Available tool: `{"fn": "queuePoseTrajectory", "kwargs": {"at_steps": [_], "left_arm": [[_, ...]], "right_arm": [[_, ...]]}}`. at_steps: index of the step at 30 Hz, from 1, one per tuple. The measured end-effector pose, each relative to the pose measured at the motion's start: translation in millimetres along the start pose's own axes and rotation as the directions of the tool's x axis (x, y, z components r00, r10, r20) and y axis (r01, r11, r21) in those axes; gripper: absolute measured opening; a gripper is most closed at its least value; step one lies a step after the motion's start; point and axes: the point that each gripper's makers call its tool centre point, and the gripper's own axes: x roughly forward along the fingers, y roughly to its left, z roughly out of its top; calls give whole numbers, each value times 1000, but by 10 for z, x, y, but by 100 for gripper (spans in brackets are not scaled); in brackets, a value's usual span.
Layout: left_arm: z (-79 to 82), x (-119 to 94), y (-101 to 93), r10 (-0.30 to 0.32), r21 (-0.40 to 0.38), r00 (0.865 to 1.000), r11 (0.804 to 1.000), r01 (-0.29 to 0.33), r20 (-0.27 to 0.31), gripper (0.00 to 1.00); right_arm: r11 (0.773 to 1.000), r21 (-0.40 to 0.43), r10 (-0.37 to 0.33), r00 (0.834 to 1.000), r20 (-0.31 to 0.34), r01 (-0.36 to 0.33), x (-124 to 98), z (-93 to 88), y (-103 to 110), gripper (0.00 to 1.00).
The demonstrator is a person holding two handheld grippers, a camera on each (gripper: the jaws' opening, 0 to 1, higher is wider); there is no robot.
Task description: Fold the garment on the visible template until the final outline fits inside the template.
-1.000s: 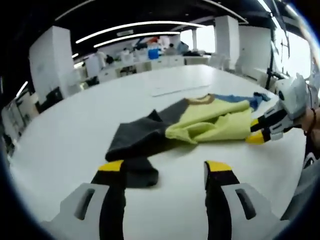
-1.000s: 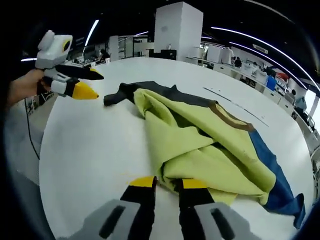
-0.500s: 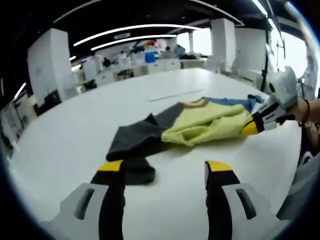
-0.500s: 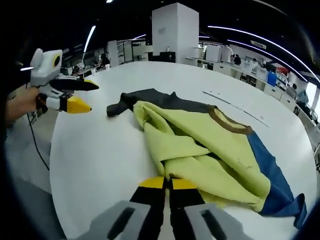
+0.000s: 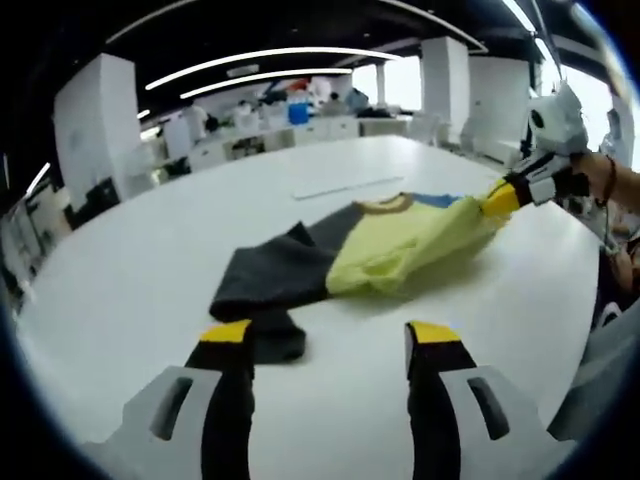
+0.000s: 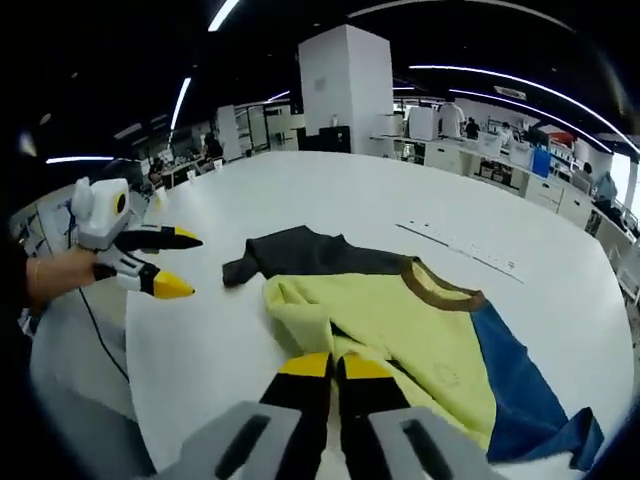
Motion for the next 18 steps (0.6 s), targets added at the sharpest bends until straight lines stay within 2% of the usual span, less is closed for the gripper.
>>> {"fn": "queuePoseTrajectory", "kwargs": {"at_steps": [7,10,14,18], "left_arm": [[0,31,-37,-21,26,1000,999,21,-9,55],[-10,51,-50,-23,46,1000,999,24,-15,54],[-14,66,-57,-20,52,1000,998,20,-10,50],[-44,101,-29,-9,27,1000,1000,9,-7,49]], "right_arm": [[996,79,-49,998,51,45,181,269,-382,0],[990,123,-71,996,56,64,284,315,-547,0],[978,189,-92,995,41,83,434,284,-768,0],[969,228,-103,994,17,97,532,212,-918,0]]}}
